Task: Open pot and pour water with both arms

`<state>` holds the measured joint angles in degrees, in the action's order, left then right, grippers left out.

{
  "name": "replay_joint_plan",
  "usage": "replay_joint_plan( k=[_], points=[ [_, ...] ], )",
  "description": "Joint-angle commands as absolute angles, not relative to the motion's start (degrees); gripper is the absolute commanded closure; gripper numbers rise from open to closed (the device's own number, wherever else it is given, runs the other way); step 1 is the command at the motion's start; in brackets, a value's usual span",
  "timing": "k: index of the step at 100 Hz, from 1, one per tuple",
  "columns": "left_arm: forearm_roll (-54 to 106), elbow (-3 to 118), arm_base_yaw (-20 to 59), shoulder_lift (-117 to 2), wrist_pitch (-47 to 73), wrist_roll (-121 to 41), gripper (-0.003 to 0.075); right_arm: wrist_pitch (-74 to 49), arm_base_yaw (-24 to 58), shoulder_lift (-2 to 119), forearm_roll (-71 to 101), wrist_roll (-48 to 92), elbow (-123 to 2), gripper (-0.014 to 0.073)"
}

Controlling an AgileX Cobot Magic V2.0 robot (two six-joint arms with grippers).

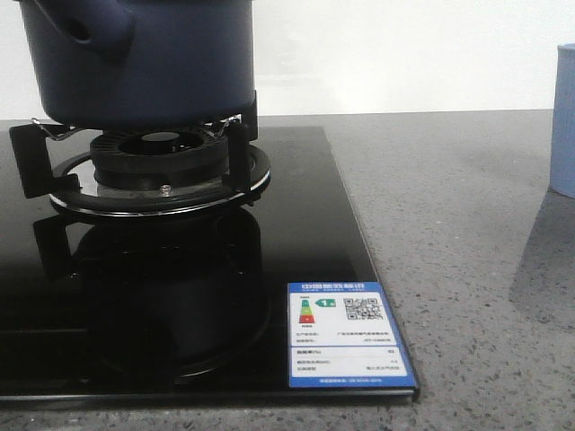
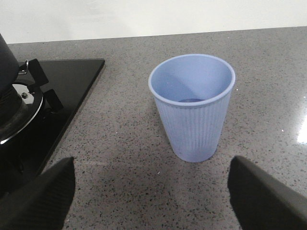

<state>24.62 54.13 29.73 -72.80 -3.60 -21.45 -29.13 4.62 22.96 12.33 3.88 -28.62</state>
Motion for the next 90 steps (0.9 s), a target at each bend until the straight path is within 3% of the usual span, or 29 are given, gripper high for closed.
replay_joint_plan(
  k=[1,34,61,90],
  points=[
    [24.4,57.27,30.16,-72.93,-8.47,-21.46,0.0167,-25.06,4.73,23.74,12.79,4.63,-30.68,0.0007],
    [24.27,57.93,30.16,-74.08,-8.47,-21.46,0.018,-25.06,4.73,23.74,12.79,4.63,-30.68,0.0007],
    [24.27,57.93,30.16,-74.08,-8.33,-21.46,0.0351,-25.06,4.73,23.74,12.79,4.63,-30.68,0.0007],
    [24.27,58.64,30.16,-72.75,-8.43,-21.46,0.0348,-25.06,4.73,23.74,12.79,4.63,-30.68,0.0007]
  ],
)
